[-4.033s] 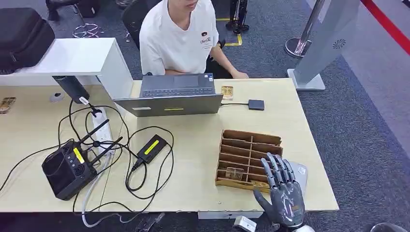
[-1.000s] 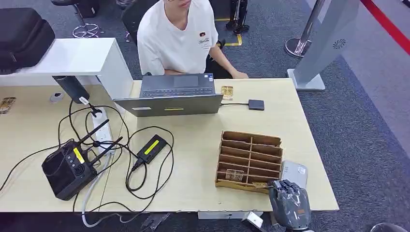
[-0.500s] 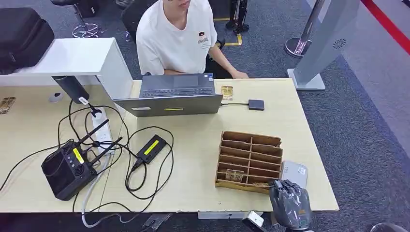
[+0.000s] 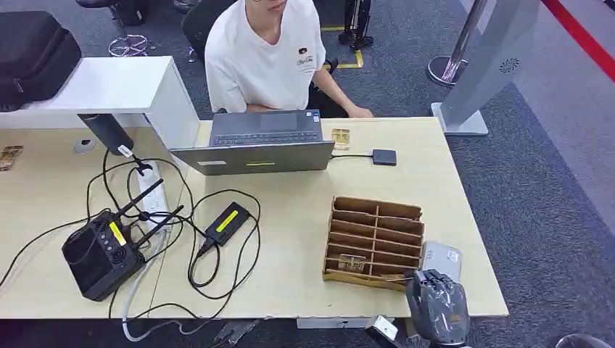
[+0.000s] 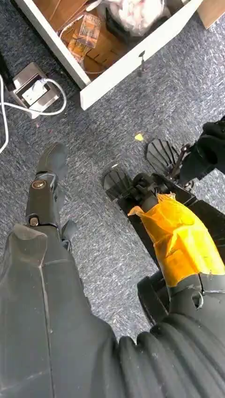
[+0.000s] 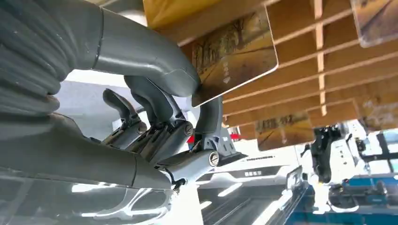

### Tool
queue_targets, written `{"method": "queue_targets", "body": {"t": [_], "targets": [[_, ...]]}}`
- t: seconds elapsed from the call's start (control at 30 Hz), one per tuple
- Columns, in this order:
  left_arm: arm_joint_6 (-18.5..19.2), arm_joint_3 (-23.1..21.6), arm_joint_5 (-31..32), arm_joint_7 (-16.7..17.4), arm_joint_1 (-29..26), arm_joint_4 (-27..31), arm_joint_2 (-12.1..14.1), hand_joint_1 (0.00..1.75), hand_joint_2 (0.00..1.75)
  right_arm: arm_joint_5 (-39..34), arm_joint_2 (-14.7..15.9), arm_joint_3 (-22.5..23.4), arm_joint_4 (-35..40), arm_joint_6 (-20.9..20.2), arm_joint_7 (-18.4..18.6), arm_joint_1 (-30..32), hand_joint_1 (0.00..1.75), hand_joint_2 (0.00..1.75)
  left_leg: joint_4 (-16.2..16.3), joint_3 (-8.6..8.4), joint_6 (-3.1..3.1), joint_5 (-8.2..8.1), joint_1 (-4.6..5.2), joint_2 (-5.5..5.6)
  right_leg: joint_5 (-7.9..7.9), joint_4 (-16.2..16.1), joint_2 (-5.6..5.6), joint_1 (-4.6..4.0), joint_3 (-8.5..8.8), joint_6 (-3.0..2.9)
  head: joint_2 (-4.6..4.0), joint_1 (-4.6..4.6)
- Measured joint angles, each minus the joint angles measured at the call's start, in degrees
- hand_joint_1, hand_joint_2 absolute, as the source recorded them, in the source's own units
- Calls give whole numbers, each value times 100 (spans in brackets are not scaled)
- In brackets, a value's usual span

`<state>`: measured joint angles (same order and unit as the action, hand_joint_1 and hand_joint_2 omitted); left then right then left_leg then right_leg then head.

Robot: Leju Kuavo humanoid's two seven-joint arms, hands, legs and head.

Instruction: Pass the card to the sensor for recognition and then transmit it.

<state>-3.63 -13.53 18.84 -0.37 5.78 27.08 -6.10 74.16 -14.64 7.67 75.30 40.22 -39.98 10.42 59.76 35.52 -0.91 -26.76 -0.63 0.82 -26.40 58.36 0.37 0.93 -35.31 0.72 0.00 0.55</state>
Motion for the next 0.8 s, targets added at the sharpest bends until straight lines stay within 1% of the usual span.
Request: {"method": "queue_targets", "body": {"t": [0.3,0.37,0.43,0.5,0.8], "targets": [[7,2,122,9,1,11,2,0,175,-437,0,-233,378,0,0,60,155,175,0,0,0,0,0,0,0,1,0,0,0,0,0,0],[17,2,155,11,3,15,2,0,175,-698,2,-313,510,0,0,93,155,175,0,1,0,0,0,1,0,2,-1,0,0,0,0,-2],[26,2,192,11,5,15,7,0,175,-1014,4,-496,855,0,0,134,155,175,0,0,0,0,0,-3,0,2,2,0,0,-1,0,0],[50,2,229,18,14,15,0,0,175,-1080,4,-656,1056,-2,0,104,155,175,0,-2,0,0,0,-7,1,2,9,0,-2,-1,0,0],[83,2,361,-37,14,15,2,0,175,-1202,55,-931,1517,-2,0,121,155,175,0,0,0,-1,0,-4,0,2,6,0,-2,0,0,0]]}}
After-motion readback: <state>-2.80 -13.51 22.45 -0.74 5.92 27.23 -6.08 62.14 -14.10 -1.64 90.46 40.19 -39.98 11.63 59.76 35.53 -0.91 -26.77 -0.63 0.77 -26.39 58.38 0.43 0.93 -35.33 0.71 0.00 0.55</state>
